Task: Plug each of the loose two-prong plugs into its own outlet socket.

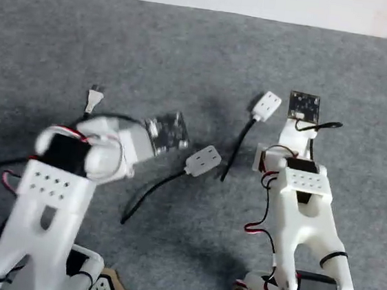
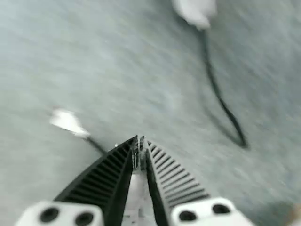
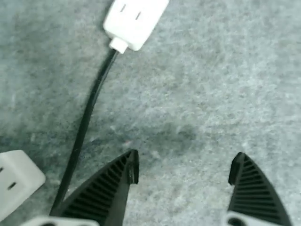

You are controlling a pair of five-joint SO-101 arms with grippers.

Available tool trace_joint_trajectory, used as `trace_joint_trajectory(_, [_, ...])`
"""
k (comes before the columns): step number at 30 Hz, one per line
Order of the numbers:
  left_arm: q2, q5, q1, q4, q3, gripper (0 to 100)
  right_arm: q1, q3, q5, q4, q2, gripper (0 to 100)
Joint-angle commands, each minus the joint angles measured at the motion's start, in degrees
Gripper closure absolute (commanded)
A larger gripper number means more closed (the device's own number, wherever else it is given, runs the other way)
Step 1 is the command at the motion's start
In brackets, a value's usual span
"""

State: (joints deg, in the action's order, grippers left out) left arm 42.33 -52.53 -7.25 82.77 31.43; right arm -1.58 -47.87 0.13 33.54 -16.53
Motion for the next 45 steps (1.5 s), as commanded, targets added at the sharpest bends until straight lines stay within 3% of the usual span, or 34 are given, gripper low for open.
trace_joint_trajectory(1, [0.6,6.3,-11.6,2.7,-8.1,100,1.8,0.7,-0.3,-0.7,-0.9,69.5])
trace_joint_trajectory(5, [-3.3,16.0,-27.9,2.0,-7.9,100,8.8,4.6,0.0,6.6,-0.7,69.5])
trace_joint_trajectory(7, [-8.2,19.3,-32.9,-2.9,-7.7,100,11.9,8.0,2.1,14.6,-0.9,69.5])
trace_joint_trajectory(13, [-30.1,27.8,-38.2,-19.9,-16.0,100,13.2,16.9,7.7,36.0,-1.1,69.5])
trace_joint_trajectory(17, [-46.5,30.5,-42.1,-20.7,-32.3,99,13.3,18.8,8.6,39.6,-3.6,69.5])
trace_joint_trajectory(27, [-90.0,34.4,-44.1,0.8,-77.7,99,13.8,13.1,10.9,45.5,-25.7,69.5])
trace_joint_trajectory(35, [-109.3,34.8,-46.0,17.8,-109.7,97,30.5,22.1,9.3,45.7,-28.5,69.5])
trace_joint_trajectory(39, [-109.4,40.6,-42.2,18.5,-113.7,87,32.2,24.3,8.1,43.7,-27.3,69.5])
trace_joint_trajectory(45, [-105.9,41.3,-36.7,18.6,-113.7,79,36.6,24.1,7.6,41.5,-22.4,69.5])
